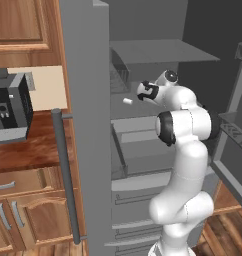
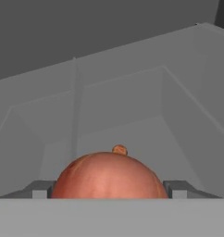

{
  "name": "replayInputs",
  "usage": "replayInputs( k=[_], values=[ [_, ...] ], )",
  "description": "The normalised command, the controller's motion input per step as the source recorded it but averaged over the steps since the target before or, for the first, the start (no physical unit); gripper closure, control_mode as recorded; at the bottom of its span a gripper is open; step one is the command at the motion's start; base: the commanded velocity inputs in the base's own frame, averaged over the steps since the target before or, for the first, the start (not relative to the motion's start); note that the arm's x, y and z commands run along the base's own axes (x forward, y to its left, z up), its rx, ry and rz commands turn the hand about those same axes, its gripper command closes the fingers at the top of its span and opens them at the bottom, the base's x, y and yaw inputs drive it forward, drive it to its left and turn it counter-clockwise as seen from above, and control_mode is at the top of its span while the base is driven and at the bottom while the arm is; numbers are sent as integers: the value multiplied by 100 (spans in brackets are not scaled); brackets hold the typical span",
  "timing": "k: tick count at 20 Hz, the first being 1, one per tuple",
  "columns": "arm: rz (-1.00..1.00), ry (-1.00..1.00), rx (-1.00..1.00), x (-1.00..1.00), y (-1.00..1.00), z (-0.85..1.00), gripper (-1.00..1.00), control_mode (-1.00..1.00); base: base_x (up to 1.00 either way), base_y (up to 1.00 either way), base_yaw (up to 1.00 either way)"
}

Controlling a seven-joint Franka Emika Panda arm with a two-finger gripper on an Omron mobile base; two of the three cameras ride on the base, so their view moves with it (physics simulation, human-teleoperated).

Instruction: Pick onion from the fridge and place it on the plate on the counter.

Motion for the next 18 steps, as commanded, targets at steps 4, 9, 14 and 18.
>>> replayInputs(
  k=[4,9,14,18],
  values=[
    [-5,0,0,-38,0,-35,100,-100,0,0,0],
    [-4,-2,0,-39,15,-18,100,-100,0,0,0],
    [0,-3,3,-49,20,29,100,-100,0,0,0],
    [0,-2,4,-77,3,52,100,-100,0,0,0]
  ],
)
